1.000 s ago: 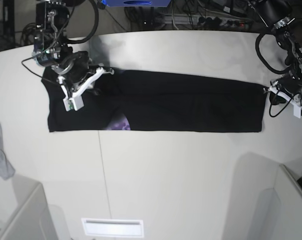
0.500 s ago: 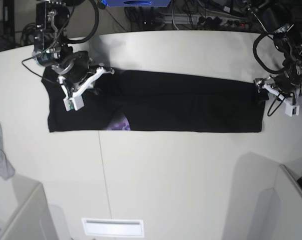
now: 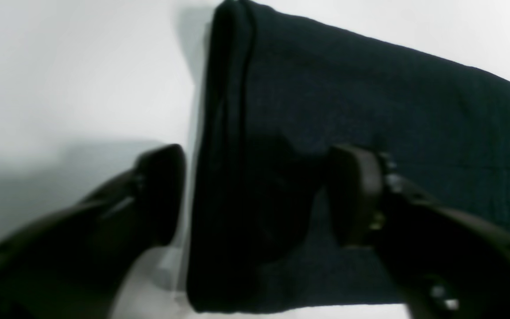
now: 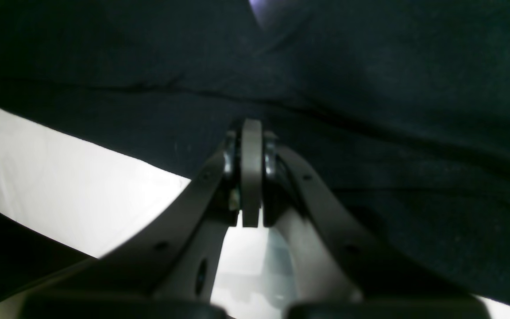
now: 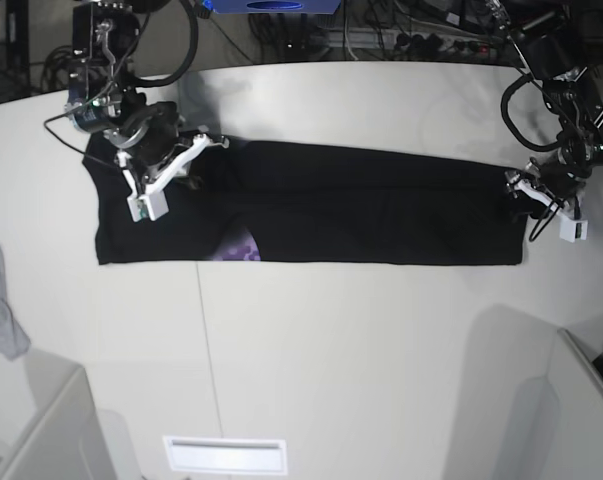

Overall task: Fold the T-shirt properly
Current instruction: 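Lift the strip's end with the left gripper and fold it toward the right gripper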

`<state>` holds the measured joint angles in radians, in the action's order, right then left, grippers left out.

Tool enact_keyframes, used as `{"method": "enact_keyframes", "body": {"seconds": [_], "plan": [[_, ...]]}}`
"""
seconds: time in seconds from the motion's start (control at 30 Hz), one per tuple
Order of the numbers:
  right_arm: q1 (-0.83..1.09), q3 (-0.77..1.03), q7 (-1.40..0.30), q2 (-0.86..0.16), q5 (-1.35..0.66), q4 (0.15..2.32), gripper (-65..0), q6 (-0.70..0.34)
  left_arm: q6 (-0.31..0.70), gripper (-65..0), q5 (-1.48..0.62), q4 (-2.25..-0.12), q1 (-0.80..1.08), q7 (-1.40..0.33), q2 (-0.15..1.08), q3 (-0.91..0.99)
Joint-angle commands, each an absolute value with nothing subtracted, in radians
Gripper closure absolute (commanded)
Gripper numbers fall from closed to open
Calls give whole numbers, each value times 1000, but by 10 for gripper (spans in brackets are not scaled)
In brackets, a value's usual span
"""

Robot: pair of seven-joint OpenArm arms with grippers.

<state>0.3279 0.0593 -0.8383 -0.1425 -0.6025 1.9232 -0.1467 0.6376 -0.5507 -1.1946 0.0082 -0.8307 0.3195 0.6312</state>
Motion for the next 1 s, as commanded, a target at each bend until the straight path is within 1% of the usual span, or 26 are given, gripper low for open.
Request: {"method": "enact_keyframes", "body": {"seconds": [0.0,0.1,0.17,0.2,0.33,0.5,0.63,0.77,0.87,0.97], "plan": [[320,64,-820,-147,-619,1939,0,-150,638,-370,-524,-1188,15,-885,325,627],[320,64,-820,-147,-619,1939,0,-150,641,-189,-524,-1185,16,-885,325,627],[318,65,-820,-147,-619,1939,0,-150,641,-35,-524,-1185,22,-881,325,627],[318,67,-819,-148,-619,1939,0,-150,641,0,-524,-1185,24,-881,325,627],[323,122,-819,-145,-619,1939,0,-150,641,0,-524,-1193,27,-878,328,639],[326,180,-826,-145,-621,1939,0,-150,642,0,-527,-1228,30,-877,371,641],[334,197,-826,-145,-621,1939,0,-150,638,0,-524,-1397,85,-877,366,702],[335,191,-823,-143,-621,1939,0,-150,616,0,-522,-1575,150,-878,364,704],[332,191,-825,-143,-621,1939,0,-150,570,0,-522,-1679,197,-878,348,665],[329,191,-826,-143,-621,1939,0,-150,555,0,-522,-1770,242,-878,329,601]]}}
